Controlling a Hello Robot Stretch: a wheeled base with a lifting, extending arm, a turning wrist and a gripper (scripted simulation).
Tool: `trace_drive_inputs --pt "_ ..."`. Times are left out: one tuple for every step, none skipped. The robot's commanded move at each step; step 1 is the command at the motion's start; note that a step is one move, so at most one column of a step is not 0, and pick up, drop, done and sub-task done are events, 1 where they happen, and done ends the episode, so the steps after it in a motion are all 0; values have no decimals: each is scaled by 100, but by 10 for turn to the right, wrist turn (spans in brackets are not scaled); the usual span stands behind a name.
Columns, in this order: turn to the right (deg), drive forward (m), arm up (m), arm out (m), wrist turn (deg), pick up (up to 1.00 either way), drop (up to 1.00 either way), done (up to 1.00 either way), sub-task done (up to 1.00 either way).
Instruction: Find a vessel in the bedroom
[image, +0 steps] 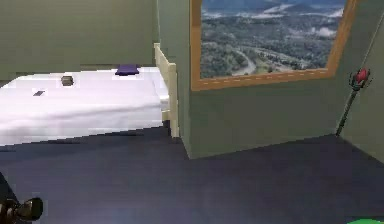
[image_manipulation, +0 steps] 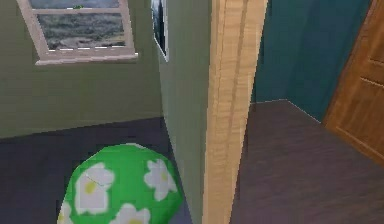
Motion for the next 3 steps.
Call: trace_drive_inputs --pt "0 35 0 0 0 0 0 0 0" --pt "-120 0 0 0 0 0 0 0 0" --pt "0 45 0 0 0 0 0 0 0"
